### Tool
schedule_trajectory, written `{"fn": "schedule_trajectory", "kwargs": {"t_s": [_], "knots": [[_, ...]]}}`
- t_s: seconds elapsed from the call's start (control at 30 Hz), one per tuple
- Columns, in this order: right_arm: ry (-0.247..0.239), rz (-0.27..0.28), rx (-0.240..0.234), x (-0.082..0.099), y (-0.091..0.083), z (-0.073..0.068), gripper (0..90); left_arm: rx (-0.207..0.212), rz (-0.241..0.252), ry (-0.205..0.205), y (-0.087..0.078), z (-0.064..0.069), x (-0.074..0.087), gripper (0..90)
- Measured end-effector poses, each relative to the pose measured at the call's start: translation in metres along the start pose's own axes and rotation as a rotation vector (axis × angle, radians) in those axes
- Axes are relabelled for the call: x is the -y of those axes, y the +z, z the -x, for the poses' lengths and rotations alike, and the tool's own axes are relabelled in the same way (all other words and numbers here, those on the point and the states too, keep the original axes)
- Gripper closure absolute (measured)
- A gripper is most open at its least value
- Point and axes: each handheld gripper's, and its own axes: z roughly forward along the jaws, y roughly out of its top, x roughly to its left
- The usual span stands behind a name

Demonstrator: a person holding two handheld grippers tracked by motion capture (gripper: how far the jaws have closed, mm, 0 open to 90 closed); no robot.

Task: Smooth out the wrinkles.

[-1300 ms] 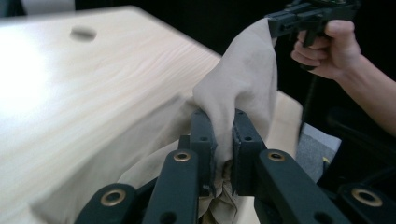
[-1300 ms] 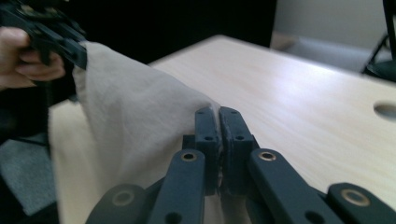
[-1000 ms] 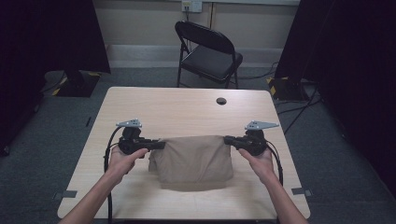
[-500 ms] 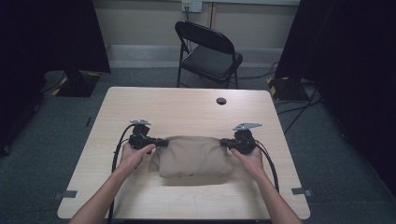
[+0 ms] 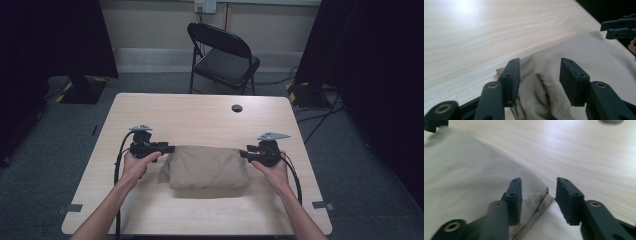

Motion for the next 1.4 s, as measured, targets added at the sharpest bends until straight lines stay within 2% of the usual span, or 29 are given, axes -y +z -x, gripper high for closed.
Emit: {"fn": "schedule_trajectory", "kwargs": {"t_s": [0.07,0.1,0.13,0.17,0.27,0.3,0.37,0.43,0.47,0.5,0.63,0.67,0.7,0.73,0.77,0.8,0.83,0.87,1.1,1.23,1.3,1.4], "knots": [[0.008,0.045,-0.014,-0.003,-0.014,-0.006,51.4,0.000,0.012,0.055,-0.012,0.012,-0.002,50.1],[0.004,0.068,-0.040,-0.005,-0.021,-0.010,51.5,0.011,0.014,0.075,-0.015,0.017,-0.002,53.0],[-0.003,0.074,-0.060,-0.006,-0.024,-0.014,51.9,0.044,0.010,0.096,-0.017,0.025,-0.002,55.5],[-0.016,0.077,-0.087,-0.006,-0.027,-0.022,51.8,0.059,0.000,0.116,-0.016,0.033,0.000,56.1],[-0.031,0.038,-0.161,0.000,-0.019,-0.042,49.6,0.112,-0.074,0.172,0.004,0.055,0.007,52.3],[-0.040,0.022,-0.161,0.001,-0.014,-0.046,48.5,0.125,-0.098,0.180,0.012,0.063,0.010,51.2],[-0.052,-0.006,-0.175,0.005,-0.005,-0.055,46.5,0.154,-0.103,0.213,0.024,0.075,0.016,46.0],[-0.090,-0.041,-0.172,0.009,0.003,-0.063,42.6,0.147,-0.148,0.244,0.033,0.080,0.022,41.7],[-0.104,-0.052,-0.162,0.012,0.007,-0.065,39.8,0.127,-0.172,0.257,0.037,0.079,0.026,38.0],[-0.095,-0.068,-0.161,0.014,0.010,-0.064,37.4,0.103,-0.189,0.275,0.040,0.076,0.029,37.9],[-0.090,-0.112,-0.142,0.021,0.020,-0.055,32.1,0.036,-0.179,0.261,0.044,0.057,0.032,39.1],[-0.079,-0.114,-0.140,0.022,0.022,-0.052,30.7,0.033,-0.185,0.255,0.045,0.052,0.033,38.0],[-0.073,-0.120,-0.146,0.024,0.025,-0.050,30.6,0.054,-0.193,0.241,0.047,0.048,0.035,37.5],[-0.076,-0.132,-0.154,0.025,0.027,-0.049,30.3,0.055,-0.202,0.245,0.048,0.046,0.037,37.5],[-0.074,-0.143,-0.154,0.027,0.029,-0.047,29.6,0.050,-0.204,0.251,0.049,0.047,0.038,37.5],[-0.068,-0.145,-0.158,0.028,0.031,-0.046,29.7,0.033,-0.207,0.275,0.050,0.049,0.038,37.4],[-0.068,-0.145,-0.158,0.028,0.031,-0.046,29.7,0.033,-0.207,0.275,0.050,0.049,0.038,37.4],[-0.072,-0.148,-0.163,0.031,0.034,-0.044,30.0,0.014,-0.209,0.302,0.050,0.052,0.039,37.5],[-0.113,-0.148,-0.147,0.032,0.037,-0.041,30.2,0.003,-0.197,0.316,0.051,0.052,0.045,37.4],[-0.116,-0.137,-0.118,0.028,0.039,-0.038,30.2,0.003,-0.187,0.293,0.051,0.051,0.045,37.5],[-0.098,-0.129,-0.130,0.028,0.037,-0.036,30.1,-0.002,-0.179,0.273,0.050,0.051,0.044,37.6],[-0.089,-0.097,-0.130,0.025,0.028,-0.037,29.6,0.017,-0.170,0.246,0.046,0.050,0.040,36.1]]}}
